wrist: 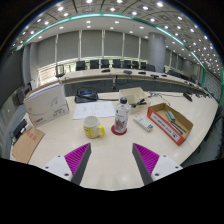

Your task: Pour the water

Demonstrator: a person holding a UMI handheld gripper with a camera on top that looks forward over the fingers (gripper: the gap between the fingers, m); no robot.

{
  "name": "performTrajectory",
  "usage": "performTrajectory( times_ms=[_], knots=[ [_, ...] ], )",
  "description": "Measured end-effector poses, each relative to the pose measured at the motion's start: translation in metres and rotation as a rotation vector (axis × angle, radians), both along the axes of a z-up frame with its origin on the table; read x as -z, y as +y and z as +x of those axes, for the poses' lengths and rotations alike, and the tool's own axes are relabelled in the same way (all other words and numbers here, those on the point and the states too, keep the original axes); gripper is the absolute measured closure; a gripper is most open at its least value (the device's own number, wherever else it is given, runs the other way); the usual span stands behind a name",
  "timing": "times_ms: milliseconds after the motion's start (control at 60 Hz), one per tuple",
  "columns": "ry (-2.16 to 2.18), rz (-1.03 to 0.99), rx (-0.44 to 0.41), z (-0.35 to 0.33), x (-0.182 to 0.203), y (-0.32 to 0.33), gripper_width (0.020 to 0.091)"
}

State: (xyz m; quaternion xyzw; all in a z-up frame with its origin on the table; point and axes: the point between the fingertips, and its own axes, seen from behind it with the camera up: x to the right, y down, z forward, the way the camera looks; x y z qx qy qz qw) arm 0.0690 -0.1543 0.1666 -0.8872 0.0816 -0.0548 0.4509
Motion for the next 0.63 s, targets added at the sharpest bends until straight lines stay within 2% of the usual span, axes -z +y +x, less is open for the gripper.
performTrajectory(
  times_ms=[317,633],
  knots=[
    [-0.049,-0.038,0.016,-0.03,-0.007,-0.061,0.0244],
    [-0.059,-0.052,-0.013,-0.042,-0.008,-0.07,0.024]
  ],
)
